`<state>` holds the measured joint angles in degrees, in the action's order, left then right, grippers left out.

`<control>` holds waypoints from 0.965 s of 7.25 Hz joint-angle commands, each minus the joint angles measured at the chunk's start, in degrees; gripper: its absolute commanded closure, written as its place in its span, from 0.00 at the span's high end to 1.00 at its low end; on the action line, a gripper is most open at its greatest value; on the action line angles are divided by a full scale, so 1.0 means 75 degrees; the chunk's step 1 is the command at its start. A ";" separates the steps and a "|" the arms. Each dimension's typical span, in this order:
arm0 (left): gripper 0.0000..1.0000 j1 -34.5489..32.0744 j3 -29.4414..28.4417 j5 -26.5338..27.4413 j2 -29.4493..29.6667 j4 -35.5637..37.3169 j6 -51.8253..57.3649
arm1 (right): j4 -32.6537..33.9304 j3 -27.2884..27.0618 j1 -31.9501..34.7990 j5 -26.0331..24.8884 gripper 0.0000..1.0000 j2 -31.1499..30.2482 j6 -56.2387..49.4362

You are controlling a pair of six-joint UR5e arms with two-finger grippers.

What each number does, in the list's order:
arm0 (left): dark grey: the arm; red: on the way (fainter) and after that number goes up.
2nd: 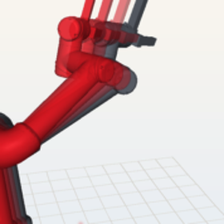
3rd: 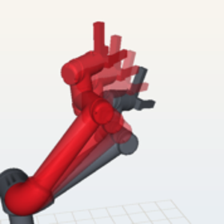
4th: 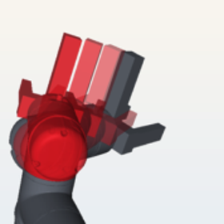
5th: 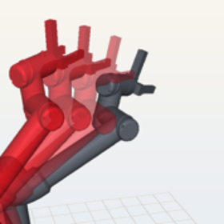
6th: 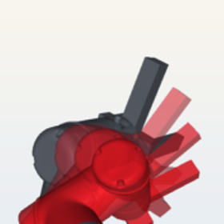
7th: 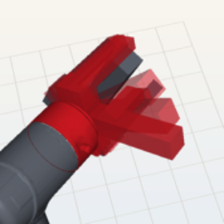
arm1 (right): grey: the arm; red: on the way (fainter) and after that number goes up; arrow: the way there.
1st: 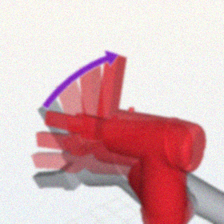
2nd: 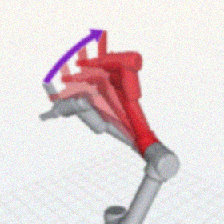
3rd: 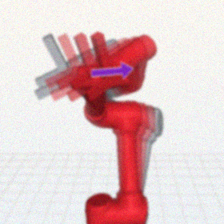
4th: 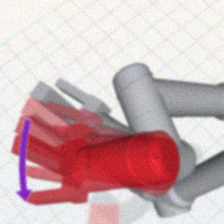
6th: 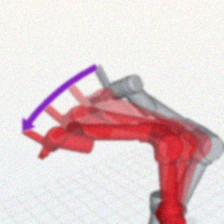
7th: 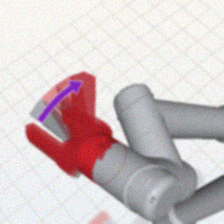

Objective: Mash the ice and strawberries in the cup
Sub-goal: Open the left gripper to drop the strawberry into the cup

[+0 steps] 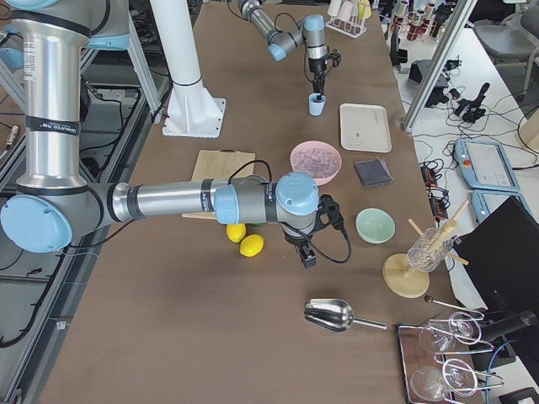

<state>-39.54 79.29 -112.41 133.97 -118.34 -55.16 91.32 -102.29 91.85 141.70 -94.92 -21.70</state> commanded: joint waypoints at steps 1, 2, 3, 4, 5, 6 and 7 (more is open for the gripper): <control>0.87 -0.0129 0.0184 -0.0046 -0.0167 -0.0006 -0.0039 | -0.0012 -0.0002 -0.0001 0.0009 0.99 0.0000 -0.0002; 0.87 -0.0385 0.0580 -0.0116 -0.0632 0.0005 -0.0016 | 0.0000 -0.0002 -0.0012 -0.0002 0.99 0.0000 -0.0002; 0.95 -0.0736 0.0804 -0.0210 -0.1031 0.0133 -0.0028 | 0.0000 -0.0002 -0.0013 0.0009 0.99 0.0000 -0.0002; 0.96 -0.1227 0.0806 -0.0605 -0.1522 0.0134 -0.0016 | -0.0012 -0.0002 -0.0013 -0.0002 0.99 -0.0035 -0.0013; 0.96 -0.1904 0.0725 -0.1143 -0.2003 0.0100 0.0077 | -0.0012 -0.0025 -0.0013 0.0009 0.99 -0.0070 -0.0025; 0.97 -0.2422 0.0585 -0.1624 -0.2251 0.0122 0.0321 | -0.0139 -0.0037 -0.0013 -0.0002 0.99 -0.0140 -0.0013; 0.97 -0.2763 0.0108 -0.1965 -0.2428 0.0111 0.0881 | -0.0558 0.0021 -0.0013 -0.0014 0.99 -0.0408 0.0010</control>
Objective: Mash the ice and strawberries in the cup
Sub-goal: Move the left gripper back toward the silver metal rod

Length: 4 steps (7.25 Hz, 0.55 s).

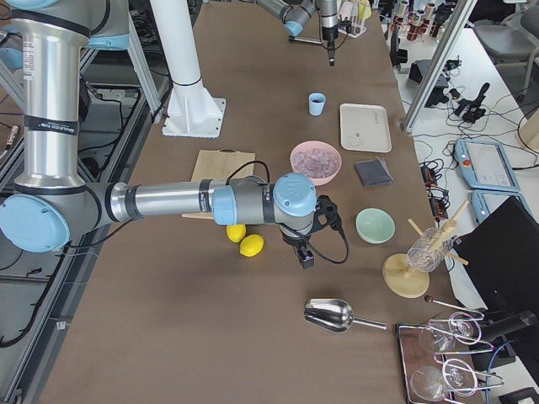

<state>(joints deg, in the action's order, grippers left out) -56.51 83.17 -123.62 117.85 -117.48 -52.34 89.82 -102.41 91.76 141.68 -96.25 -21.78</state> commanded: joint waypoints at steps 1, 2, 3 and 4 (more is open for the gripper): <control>0.97 -0.0702 -0.0773 -0.0485 -0.0535 -0.0005 0.1044 | -0.0571 0.0224 0.0000 0.0034 0.99 -0.0290 0.0102; 0.97 -0.1017 -0.1148 -0.0497 -0.0735 0.0007 0.1653 | -0.0561 0.0724 0.0000 0.0070 0.99 -0.0256 0.0126; 0.97 -0.1311 -0.1650 -0.0497 -0.0899 -0.0004 0.2471 | -0.0550 0.1170 0.0000 0.0070 0.99 -0.0198 0.0138; 0.97 -0.1580 -0.1829 -0.0497 -0.1133 -0.0005 0.3024 | -0.0573 0.1372 0.0000 0.0082 0.99 -0.0255 0.0126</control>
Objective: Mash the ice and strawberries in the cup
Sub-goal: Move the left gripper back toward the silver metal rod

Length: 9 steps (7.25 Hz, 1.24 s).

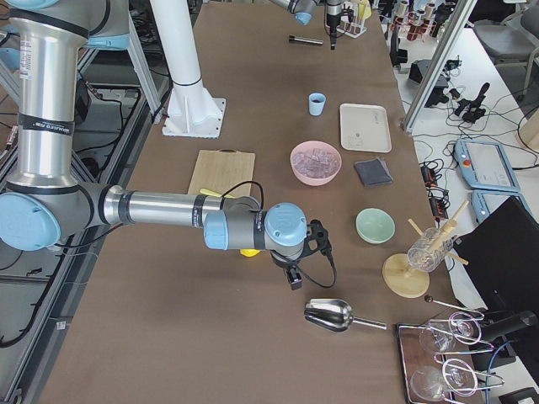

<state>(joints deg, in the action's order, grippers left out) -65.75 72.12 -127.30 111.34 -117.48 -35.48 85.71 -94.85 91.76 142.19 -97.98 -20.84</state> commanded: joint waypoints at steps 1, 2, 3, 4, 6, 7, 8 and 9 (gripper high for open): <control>0.97 -0.0617 -0.0382 -0.0054 -0.0464 0.0008 0.1095 | -0.0025 0.0319 0.0000 0.0026 0.99 -0.0003 0.0013; 0.97 -0.0851 -0.0475 -0.0171 -0.0559 0.0101 0.1516 | 0.0009 0.0295 0.0000 0.0038 0.99 0.0021 0.0036; 0.97 -0.0877 -0.0499 -0.0172 -0.0583 0.0334 0.1764 | -0.0002 0.0237 0.0000 -0.0009 0.99 0.0067 0.0141; 0.97 -0.0842 -0.0511 -0.0172 -0.0711 0.0336 0.1801 | -0.0014 0.0178 0.0000 -0.0044 0.99 0.0126 0.0189; 0.97 -0.0772 -0.0639 -0.0172 -0.0968 0.0243 0.1802 | -0.0002 0.0002 0.0000 -0.0079 0.99 0.0080 0.0282; 0.97 -0.0725 -0.0628 -0.0183 -0.1051 0.0092 0.1790 | 0.0021 -0.0253 0.0012 -0.0091 0.99 -0.0002 0.0294; 0.97 -0.0713 -0.0593 -0.0195 -0.0971 0.0102 0.1697 | 0.0010 -0.0267 0.0012 -0.0207 0.99 -0.0026 0.0283; 0.97 -0.0504 -0.0570 -0.0288 -0.0946 0.0102 0.1708 | -0.0002 -0.0268 0.0012 -0.0266 0.99 -0.0003 0.0283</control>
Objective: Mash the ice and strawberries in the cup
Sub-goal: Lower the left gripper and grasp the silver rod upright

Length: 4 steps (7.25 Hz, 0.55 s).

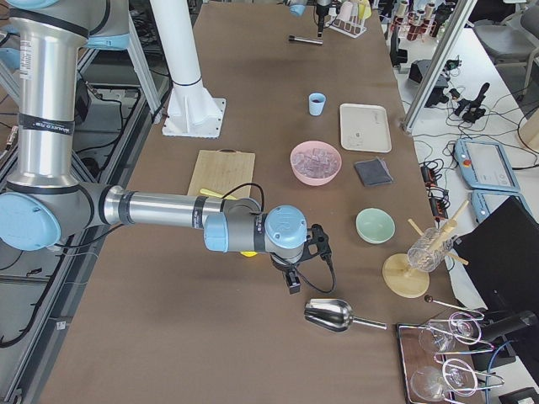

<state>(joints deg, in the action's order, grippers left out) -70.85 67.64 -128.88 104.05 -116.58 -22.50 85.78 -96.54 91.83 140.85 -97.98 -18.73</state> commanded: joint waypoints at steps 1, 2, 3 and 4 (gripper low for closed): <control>0.97 0.0386 0.0016 -0.0229 0.0165 -0.0018 -0.0047 | -0.0022 -0.0043 0.0002 -0.0077 0.99 -0.0014 0.0002; 0.97 0.0713 -0.0065 -0.0149 0.0108 -0.0065 0.0011 | -0.0011 -0.0193 0.0002 -0.0077 0.99 -0.0014 0.0013; 0.93 0.0727 0.0003 -0.0207 0.0073 -0.0065 -0.0023 | -0.0011 -0.0206 0.0002 -0.0169 0.99 -0.0014 0.0013; 0.85 0.0681 0.0109 -0.0230 -0.0043 -0.0031 0.0035 | -0.0011 -0.0241 0.0002 -0.0286 0.99 -0.0002 0.0013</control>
<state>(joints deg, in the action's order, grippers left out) -65.89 67.77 -130.34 104.46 -116.96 -22.52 85.69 -97.97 91.85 139.61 -98.06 -18.64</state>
